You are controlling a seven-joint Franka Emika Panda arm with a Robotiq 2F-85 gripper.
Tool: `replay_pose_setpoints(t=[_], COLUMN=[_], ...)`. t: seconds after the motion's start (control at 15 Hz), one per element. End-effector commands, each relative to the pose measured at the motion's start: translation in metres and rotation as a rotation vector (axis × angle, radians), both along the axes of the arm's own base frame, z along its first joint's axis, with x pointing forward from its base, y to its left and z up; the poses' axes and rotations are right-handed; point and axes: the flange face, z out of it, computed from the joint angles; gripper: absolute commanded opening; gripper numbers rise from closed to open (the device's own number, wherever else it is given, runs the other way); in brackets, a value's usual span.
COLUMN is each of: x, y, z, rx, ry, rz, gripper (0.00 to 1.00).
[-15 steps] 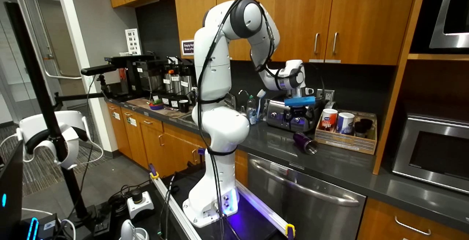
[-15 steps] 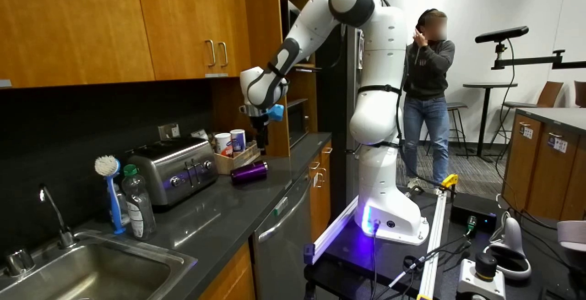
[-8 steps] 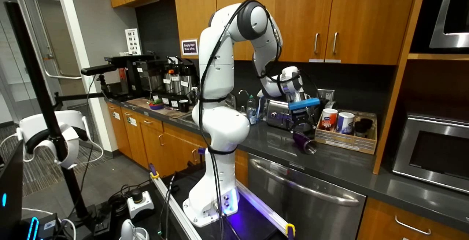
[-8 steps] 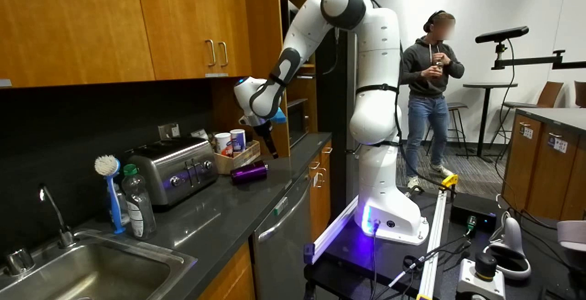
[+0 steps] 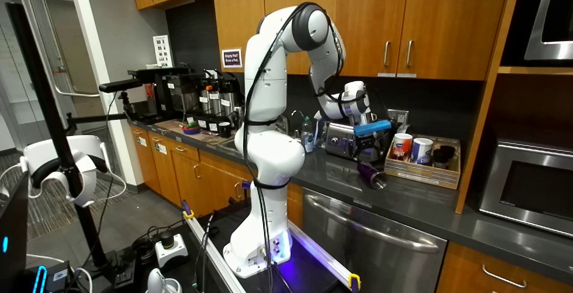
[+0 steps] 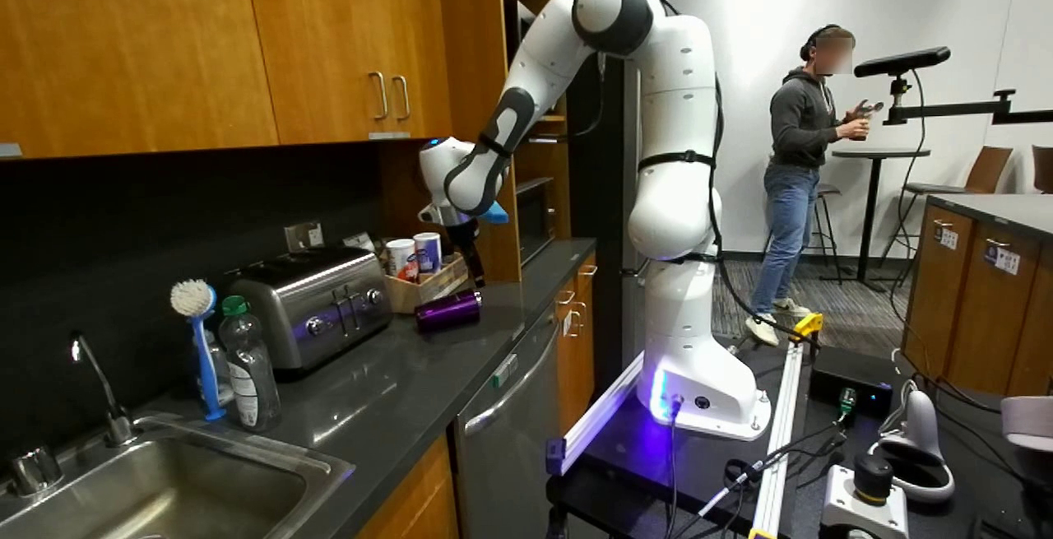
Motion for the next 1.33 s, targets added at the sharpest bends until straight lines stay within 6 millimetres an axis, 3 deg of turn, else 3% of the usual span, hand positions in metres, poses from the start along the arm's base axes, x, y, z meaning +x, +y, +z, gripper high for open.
replay_pose_setpoints(t=[0.0, 0.27, 0.53, 0.73, 1.0, 1.27], x=[0.003, 0.003, -0.005, -0.014, -0.030, -0.035], y=[0.013, 0.021, 0.056, 0.074, 0.047, 0.023], z=[0.008, 0.001, -0.012, -0.002, 0.007, 0.018], rx=[0.092, 0.196, 0.328, 0.485, 0.554, 0.549], ry=[-0.093, -0.179, -0.169, -0.066, 0.005, 0.002], rz=[0.149, 0.313, 0.430, 0.491, 0.513, 0.458], gripper=[1.00, 1.00, 1.00, 1.00, 1.00, 1.00])
